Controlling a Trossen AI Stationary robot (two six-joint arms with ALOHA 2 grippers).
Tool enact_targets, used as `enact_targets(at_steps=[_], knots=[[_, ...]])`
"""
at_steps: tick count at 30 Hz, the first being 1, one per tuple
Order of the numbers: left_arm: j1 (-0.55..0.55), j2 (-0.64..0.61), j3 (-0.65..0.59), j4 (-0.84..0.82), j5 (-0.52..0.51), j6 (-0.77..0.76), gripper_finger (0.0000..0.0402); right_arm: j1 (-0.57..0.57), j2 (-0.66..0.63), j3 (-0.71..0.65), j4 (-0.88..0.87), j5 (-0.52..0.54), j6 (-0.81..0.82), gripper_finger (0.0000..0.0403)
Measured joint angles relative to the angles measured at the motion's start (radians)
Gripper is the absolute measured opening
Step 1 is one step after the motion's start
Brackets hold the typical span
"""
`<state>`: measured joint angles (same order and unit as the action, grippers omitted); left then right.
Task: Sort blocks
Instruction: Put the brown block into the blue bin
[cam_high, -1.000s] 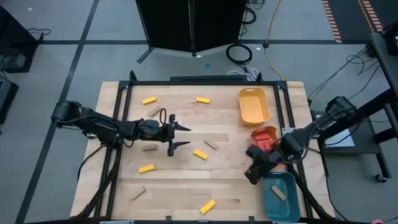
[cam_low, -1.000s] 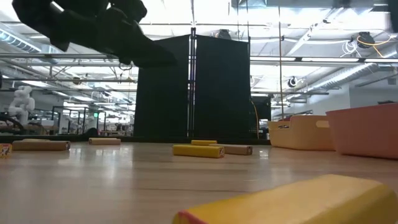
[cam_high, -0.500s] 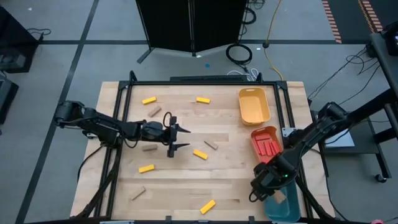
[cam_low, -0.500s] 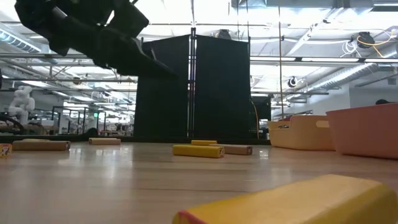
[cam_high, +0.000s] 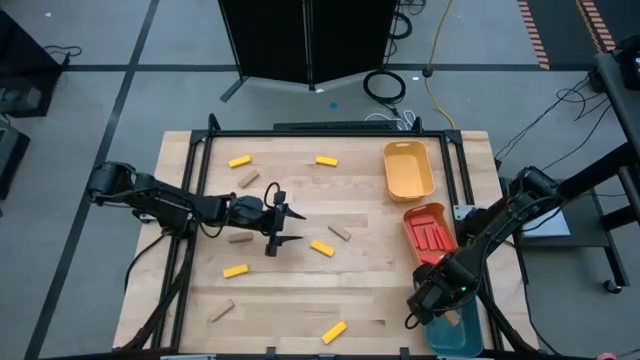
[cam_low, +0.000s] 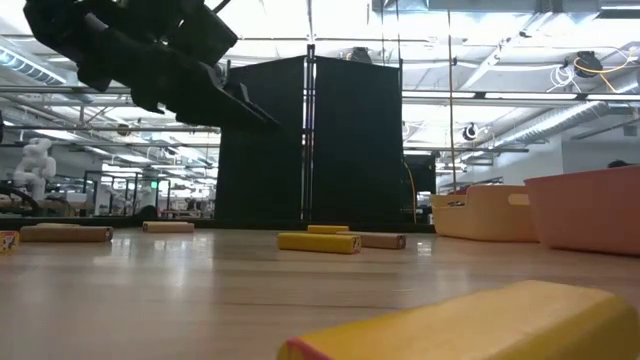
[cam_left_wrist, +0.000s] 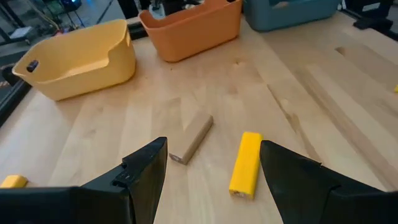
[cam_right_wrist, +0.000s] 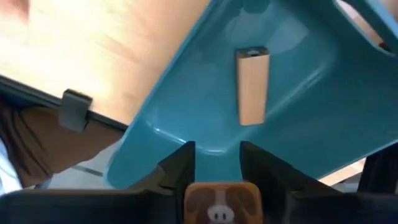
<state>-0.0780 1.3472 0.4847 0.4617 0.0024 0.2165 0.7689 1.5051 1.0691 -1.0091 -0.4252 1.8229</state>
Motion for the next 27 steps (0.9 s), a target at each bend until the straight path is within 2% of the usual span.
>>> enact_targets(at_steps=[7, 9, 13, 16, 18, 22, 27], knots=[[0.0, 0.0, 0.0, -0.142, -0.001, -0.02, 0.0254, 0.0, 0.0, 0.0, -0.055, -0.067, 0.02, 0.0171], [-0.001, -0.002, 0.004, -0.215, -0.045, -0.068, 0.0254, -0.001, -0.002, 0.0, -0.057, -0.079, 0.022, 0.0182], [-0.027, -0.042, 0.114, -0.619, -0.209, -0.222, 0.0254, -0.001, -0.011, 0.0, -0.032, -0.072, -0.023, 0.0195], [-0.048, -0.045, 0.208, -0.949, -0.234, -0.326, 0.0254, -0.004, -0.013, 0.0, -0.03, -0.054, -0.048, 0.0196], [-0.056, -0.045, 0.241, -1.064, -0.212, -0.37, 0.0254, -0.004, -0.013, 0.0, -0.029, -0.005, -0.081, 0.0194], [-0.062, -0.045, 0.259, -1.203, -0.139, -0.432, 0.0254, -0.004, -0.013, 0.0, -0.021, 0.157, -0.163, 0.0193], [-0.062, -0.045, 0.263, -1.324, -0.102, -0.542, 0.0254, -0.002, -0.013, 0.0, 0.021, 0.352, -0.251, 0.0192]])
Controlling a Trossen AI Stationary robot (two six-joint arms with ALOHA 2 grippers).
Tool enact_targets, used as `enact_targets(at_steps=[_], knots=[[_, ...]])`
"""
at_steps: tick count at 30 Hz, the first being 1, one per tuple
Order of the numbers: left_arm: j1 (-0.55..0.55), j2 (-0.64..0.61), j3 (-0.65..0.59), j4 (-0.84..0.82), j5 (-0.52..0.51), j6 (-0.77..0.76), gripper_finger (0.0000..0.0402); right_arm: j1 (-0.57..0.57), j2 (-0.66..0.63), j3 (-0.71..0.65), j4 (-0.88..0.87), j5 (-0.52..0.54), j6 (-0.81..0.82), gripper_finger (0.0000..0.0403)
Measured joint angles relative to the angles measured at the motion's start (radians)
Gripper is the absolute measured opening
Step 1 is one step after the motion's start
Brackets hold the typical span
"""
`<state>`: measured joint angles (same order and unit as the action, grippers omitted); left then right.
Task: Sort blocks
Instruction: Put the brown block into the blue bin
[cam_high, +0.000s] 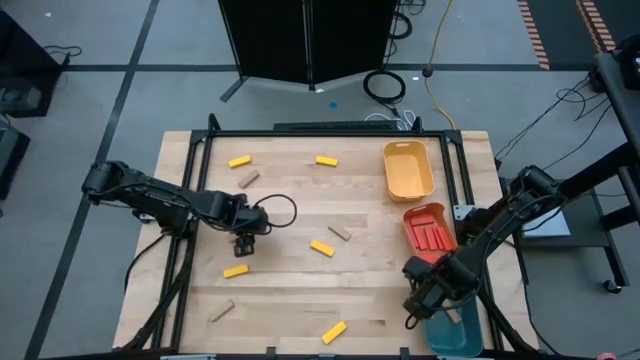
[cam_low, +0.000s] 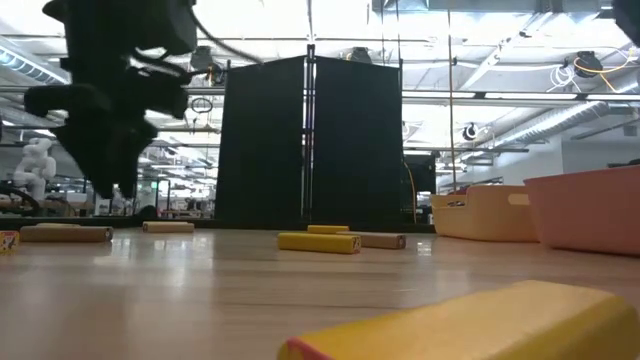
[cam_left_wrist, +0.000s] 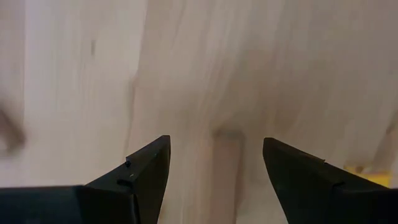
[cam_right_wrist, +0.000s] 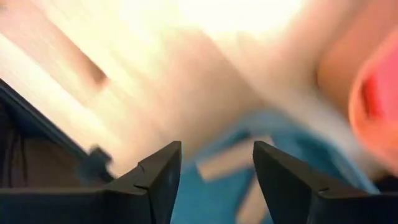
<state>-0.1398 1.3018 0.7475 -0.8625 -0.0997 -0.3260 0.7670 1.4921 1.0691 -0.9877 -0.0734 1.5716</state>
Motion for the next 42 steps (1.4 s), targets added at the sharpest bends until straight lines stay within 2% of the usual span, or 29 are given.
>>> enact_targets(at_steps=[4, 7, 11, 21, 28, 32, 38, 40, 42], knots=[[0.0, 0.0, 0.0, -0.068, 0.0, -0.01, 0.0254, 0.001, 0.0, 0.0, 0.057, 0.179, -0.102, 0.0192], [0.009, 0.001, 0.0, -0.071, 0.007, -0.018, 0.0254, 0.0, 0.0, 0.0, 0.113, 0.255, -0.185, 0.0192], [0.023, 0.022, -0.001, -0.062, 0.081, -0.01, 0.0254, 0.0, 0.0, 0.0, 0.166, 0.262, -0.238, 0.0192], [0.048, 0.144, -0.082, 0.012, 0.125, 0.001, 0.0254, 0.037, 0.0, 0.0, 0.204, 0.315, -0.276, 0.0192], [0.054, 0.167, -0.09, 0.035, 0.145, 0.042, 0.025, 0.061, 0.0, 0.0, 0.207, 0.34, -0.275, 0.0192], [0.054, 0.165, -0.091, 0.04, 0.159, 0.062, 0.0213, 0.066, 0.0, 0.0, 0.211, 0.344, -0.244, 0.0192], [0.053, 0.165, -0.092, 0.051, 0.17, 0.082, 0.0113, 0.075, 0.0, 0.0, 0.243, 0.392, -0.22, 0.0192], [0.054, 0.165, -0.089, 0.056, 0.17, 0.101, 0.0084, 0.08, 0.0, 0.0, 0.26, 0.438, -0.232, 0.0192], [0.053, 0.167, -0.077, 0.056, 0.169, 0.126, 0.0076, 0.081, 0.0, 0.0, 0.285, 0.513, -0.269, 0.0192]])
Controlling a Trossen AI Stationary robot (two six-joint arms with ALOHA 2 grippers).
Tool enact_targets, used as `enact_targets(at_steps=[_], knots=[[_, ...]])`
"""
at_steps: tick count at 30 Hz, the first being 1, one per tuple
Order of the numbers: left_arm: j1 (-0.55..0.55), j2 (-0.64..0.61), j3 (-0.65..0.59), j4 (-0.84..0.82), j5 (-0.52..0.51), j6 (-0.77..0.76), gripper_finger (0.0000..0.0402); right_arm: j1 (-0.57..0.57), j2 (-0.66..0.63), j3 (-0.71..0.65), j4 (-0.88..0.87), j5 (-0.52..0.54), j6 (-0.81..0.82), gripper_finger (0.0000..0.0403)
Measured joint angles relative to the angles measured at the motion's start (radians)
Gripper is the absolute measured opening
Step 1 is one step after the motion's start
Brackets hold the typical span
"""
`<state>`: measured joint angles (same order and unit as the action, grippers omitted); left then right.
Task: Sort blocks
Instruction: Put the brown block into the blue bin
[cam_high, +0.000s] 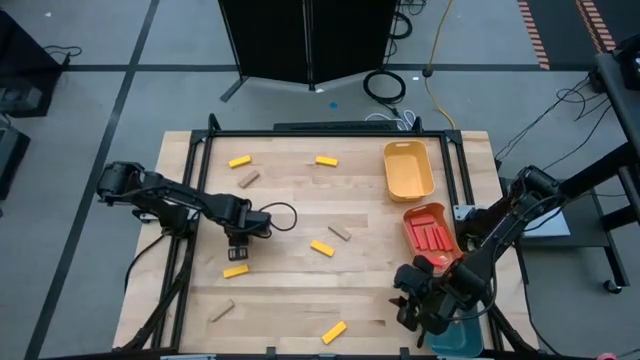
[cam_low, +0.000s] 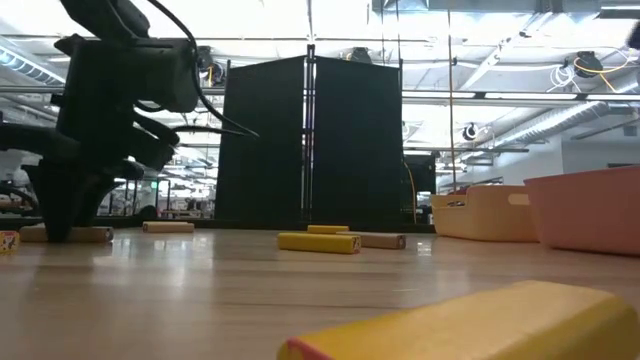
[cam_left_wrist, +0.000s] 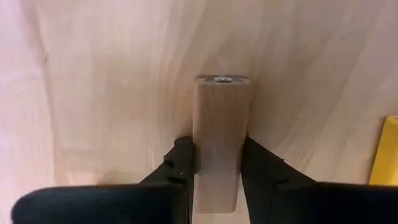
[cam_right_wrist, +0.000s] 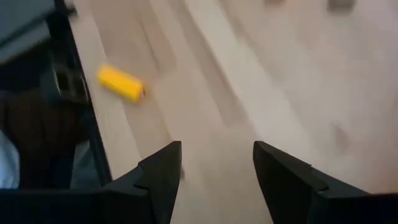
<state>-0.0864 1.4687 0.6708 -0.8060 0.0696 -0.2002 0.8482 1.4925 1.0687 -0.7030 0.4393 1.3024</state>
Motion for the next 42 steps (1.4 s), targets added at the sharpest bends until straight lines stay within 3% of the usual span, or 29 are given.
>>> enact_targets(at_steps=[3, 7, 11, 14, 19, 27, 34, 42], knots=[[-0.002, -0.008, 0.02, 0.054, -0.004, 0.04, 0.0076, -0.001, 0.0, 0.0, 0.054, 0.146, -0.084, 0.0192], [-0.013, -0.044, 0.042, 0.331, 0.006, 0.132, 0.0077, -0.008, 0.0, 0.0, 0.174, 0.352, -0.263, 0.0192], [-0.041, -0.045, 0.039, 0.747, 0.081, 0.275, 0.0095, -0.031, 0.005, 0.0, 0.321, 0.511, -0.495, 0.0192], [-0.063, -0.028, 0.043, 1.074, 0.092, 0.372, 0.0098, -0.064, 0.017, 0.0, 0.413, 0.565, -0.67, 0.0192], [-0.087, -0.03, 0.043, 1.353, 0.088, 0.459, 0.0101, -0.154, 0.039, 0.0, 0.562, 0.547, -0.883, 0.0193], [-0.113, -0.028, 0.042, 1.372, -0.017, 0.525, 0.0103, -0.252, 0.043, 0.0, 0.848, 0.521, -1.242, 0.0229], [-0.113, -0.028, 0.042, 1.4, -0.023, 0.557, 0.0103, -0.328, 0.042, 0.0, 0.924, 0.323, -1.24, 0.0257], [-0.115, -0.028, 0.042, 1.405, -0.023, 0.554, 0.0104, -0.399, 0.044, 0.0, 0.969, 0.202, -1.291, 0.0263]])
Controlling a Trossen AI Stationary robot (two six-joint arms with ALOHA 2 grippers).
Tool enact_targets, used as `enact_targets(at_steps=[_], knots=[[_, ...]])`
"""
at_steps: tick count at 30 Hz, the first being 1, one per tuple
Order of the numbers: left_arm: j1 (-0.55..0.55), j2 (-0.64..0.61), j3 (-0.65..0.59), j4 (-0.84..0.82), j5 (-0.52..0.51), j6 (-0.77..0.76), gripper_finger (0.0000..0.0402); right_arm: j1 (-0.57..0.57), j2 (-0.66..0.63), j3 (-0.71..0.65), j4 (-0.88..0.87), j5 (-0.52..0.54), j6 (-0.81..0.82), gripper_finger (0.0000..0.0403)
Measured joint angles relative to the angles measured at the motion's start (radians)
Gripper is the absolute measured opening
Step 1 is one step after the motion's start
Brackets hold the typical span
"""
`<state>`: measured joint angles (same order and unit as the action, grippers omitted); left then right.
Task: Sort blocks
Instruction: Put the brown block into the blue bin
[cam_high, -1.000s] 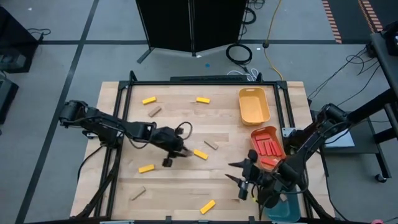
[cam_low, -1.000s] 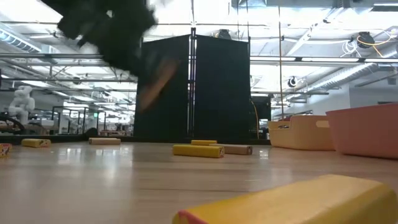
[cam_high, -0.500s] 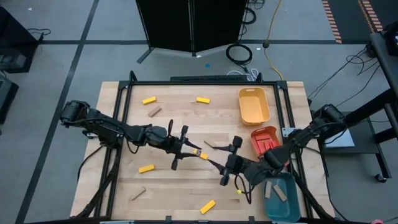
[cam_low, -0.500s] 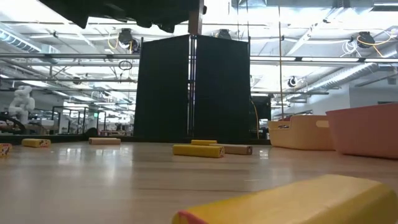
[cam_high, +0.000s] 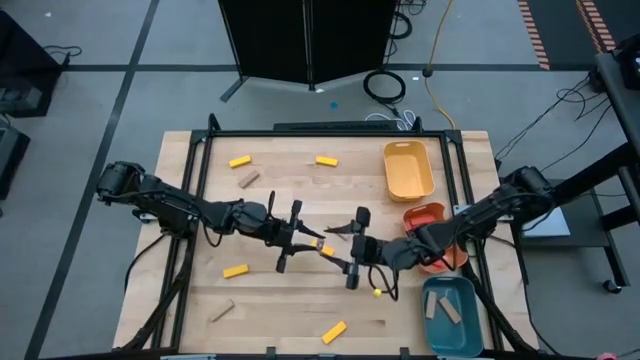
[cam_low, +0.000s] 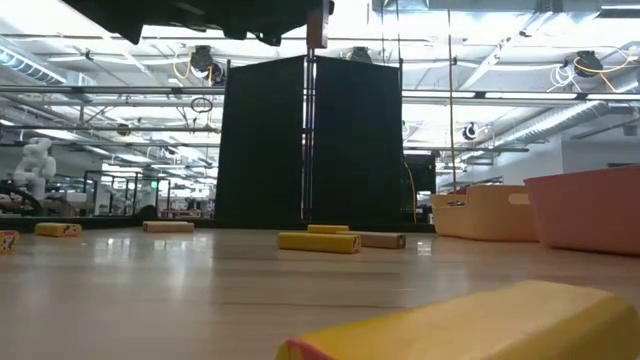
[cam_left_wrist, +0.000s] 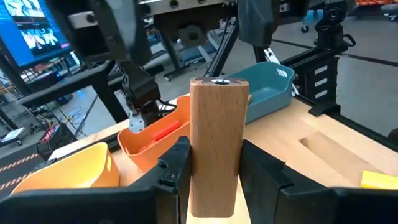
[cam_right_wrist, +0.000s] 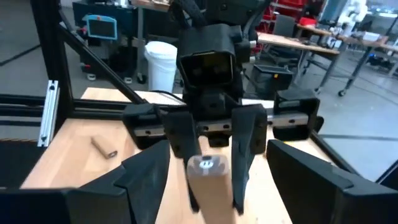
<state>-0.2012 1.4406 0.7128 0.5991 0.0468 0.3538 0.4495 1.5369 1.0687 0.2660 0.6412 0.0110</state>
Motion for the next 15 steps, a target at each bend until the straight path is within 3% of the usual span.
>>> enact_targets(at_steps=[15], knots=[[0.005, -0.001, 0.036, 0.03, -0.044, 0.0, 0.0104, -0.043, 0.043, 0.0, 0.078, -0.011, -0.105, 0.0253]])
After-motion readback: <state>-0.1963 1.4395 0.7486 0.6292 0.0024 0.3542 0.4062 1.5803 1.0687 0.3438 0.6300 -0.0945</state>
